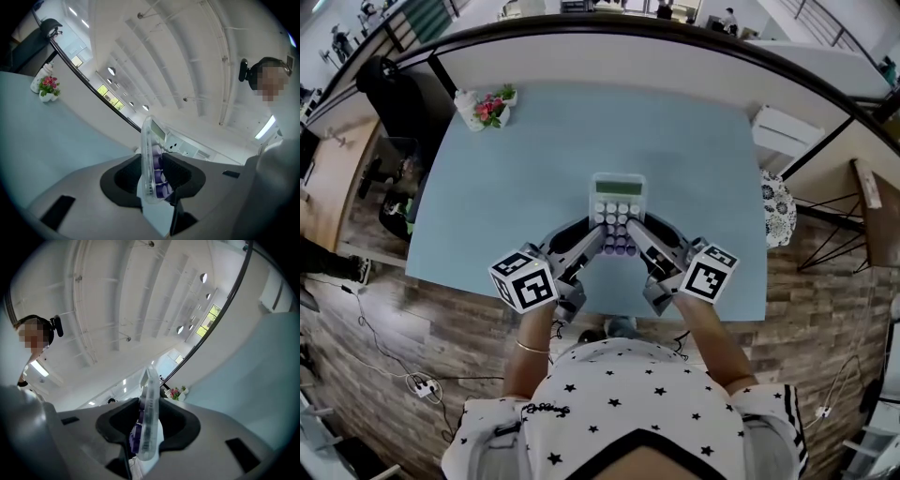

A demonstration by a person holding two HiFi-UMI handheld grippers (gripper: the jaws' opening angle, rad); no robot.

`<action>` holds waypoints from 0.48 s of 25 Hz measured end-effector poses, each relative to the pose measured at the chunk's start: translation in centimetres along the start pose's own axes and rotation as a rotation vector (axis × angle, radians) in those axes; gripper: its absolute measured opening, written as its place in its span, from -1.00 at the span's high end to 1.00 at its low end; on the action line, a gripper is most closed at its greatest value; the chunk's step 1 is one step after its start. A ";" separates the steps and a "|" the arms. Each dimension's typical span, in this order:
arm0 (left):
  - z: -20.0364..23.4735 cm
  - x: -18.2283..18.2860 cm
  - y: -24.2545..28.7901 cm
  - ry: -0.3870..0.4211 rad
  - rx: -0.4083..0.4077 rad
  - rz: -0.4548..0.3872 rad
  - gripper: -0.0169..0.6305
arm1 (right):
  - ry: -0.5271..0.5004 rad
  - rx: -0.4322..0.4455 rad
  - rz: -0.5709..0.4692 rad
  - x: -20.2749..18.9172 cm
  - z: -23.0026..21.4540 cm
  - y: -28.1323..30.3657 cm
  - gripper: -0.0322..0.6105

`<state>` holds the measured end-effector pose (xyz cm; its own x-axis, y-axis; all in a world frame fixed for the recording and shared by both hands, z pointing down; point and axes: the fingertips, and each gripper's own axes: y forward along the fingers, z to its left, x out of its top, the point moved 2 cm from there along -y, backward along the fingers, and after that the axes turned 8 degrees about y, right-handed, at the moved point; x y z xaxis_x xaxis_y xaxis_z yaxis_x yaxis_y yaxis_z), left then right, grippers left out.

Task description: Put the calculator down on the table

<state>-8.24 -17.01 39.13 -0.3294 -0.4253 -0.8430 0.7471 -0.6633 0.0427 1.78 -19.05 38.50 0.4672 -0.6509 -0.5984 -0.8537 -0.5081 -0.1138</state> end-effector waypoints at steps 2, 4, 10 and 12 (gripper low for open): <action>0.0 -0.1 -0.5 0.001 0.009 0.002 0.45 | 0.003 0.001 0.004 -0.4 0.2 0.0 0.50; 0.3 -0.2 0.2 0.000 0.020 0.008 0.45 | 0.010 0.000 0.010 0.0 -0.5 0.1 0.50; 2.0 -0.6 3.2 -0.027 0.063 0.022 0.45 | 0.058 -0.005 0.034 1.8 -3.7 0.2 0.51; 2.2 -0.9 3.4 -0.034 0.074 0.024 0.45 | 0.081 -0.007 0.036 1.7 -4.3 0.1 0.51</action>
<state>-6.61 -20.23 41.25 -0.3322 -0.4617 -0.8225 0.7107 -0.6958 0.1036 3.46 -22.62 40.84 0.4534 -0.7125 -0.5355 -0.8690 -0.4869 -0.0880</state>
